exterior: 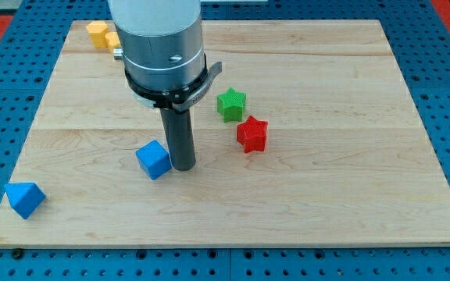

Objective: Move the red star diagonally right to the blue cube

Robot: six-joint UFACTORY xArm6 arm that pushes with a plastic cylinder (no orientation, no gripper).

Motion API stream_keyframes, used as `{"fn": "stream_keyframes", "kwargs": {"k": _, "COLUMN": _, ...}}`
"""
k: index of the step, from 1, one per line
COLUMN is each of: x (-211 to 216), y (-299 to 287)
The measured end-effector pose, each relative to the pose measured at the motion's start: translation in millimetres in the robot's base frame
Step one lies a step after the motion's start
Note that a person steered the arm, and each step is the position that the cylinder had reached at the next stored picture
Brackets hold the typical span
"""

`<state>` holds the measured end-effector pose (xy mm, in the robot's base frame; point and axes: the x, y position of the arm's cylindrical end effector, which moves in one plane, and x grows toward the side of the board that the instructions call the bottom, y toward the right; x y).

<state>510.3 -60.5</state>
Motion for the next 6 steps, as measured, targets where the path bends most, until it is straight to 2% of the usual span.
{"fn": "stream_keyframes", "kwargs": {"k": 2, "x": 18, "y": 7}}
{"fn": "stream_keyframes", "kwargs": {"k": 3, "x": 47, "y": 38}}
{"fn": "stream_keyframes", "kwargs": {"k": 4, "x": 16, "y": 122}}
{"fn": "stream_keyframes", "kwargs": {"k": 5, "x": -28, "y": 143}}
{"fn": "stream_keyframes", "kwargs": {"k": 6, "x": -34, "y": 127}}
